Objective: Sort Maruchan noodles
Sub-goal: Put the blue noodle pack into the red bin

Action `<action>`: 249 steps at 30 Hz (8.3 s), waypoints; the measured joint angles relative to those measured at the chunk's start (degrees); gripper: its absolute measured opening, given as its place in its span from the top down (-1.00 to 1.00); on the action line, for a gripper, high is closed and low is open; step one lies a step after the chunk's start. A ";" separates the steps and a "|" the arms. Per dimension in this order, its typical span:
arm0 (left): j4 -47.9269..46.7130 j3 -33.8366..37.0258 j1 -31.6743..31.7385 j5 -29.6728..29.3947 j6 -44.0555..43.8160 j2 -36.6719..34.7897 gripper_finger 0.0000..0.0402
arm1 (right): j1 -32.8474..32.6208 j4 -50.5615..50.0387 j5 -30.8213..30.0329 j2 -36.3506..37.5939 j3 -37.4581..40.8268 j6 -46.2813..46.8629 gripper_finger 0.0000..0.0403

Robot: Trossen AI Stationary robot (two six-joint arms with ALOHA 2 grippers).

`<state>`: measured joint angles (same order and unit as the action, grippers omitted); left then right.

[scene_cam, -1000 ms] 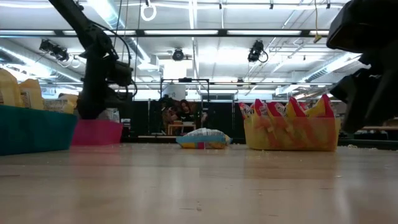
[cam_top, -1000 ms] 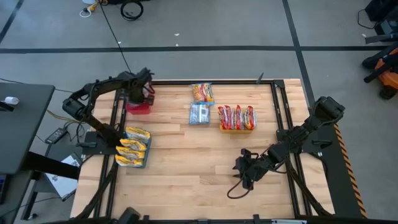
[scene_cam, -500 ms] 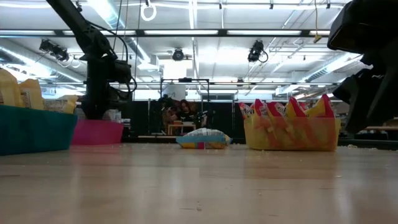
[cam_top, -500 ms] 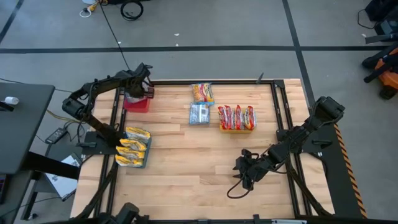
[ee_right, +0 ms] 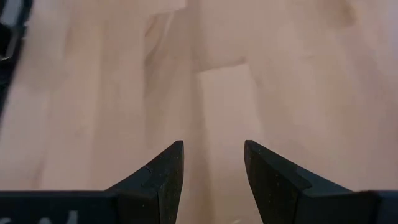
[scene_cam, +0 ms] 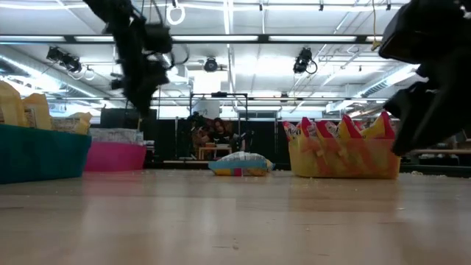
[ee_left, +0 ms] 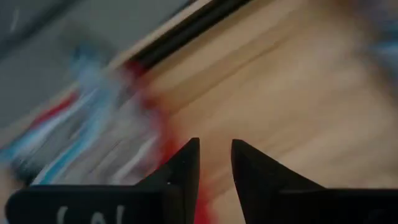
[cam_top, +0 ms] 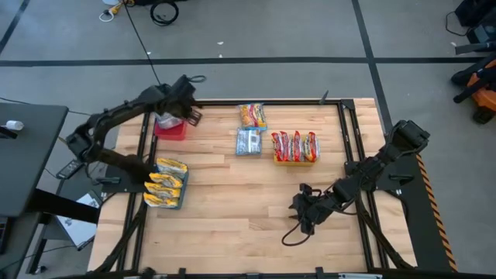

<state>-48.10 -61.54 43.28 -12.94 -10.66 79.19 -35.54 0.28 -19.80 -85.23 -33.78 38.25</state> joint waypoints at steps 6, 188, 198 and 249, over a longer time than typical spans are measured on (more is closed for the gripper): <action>20.57 5.35 -18.96 0.29 0.97 -0.23 0.46 | 4.09 -0.03 -0.32 0.11 0.00 -5.28 0.14; -2.93 11.17 -3.45 28.62 1.33 5.06 0.42 | -0.49 -5.85 -3.14 8.48 0.00 1.25 0.14; 28.12 11.17 -4.41 15.46 5.40 5.08 0.42 | -0.96 -5.87 -2.79 8.48 0.00 5.47 0.14; 14.90 5.90 3.86 -1.84 -4.96 6.56 0.67 | -5.39 -5.12 -5.21 8.48 0.00 10.92 0.14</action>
<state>-33.20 -55.64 47.14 -14.78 -15.62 85.75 -40.93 -4.84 -25.01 -76.75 -33.78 49.17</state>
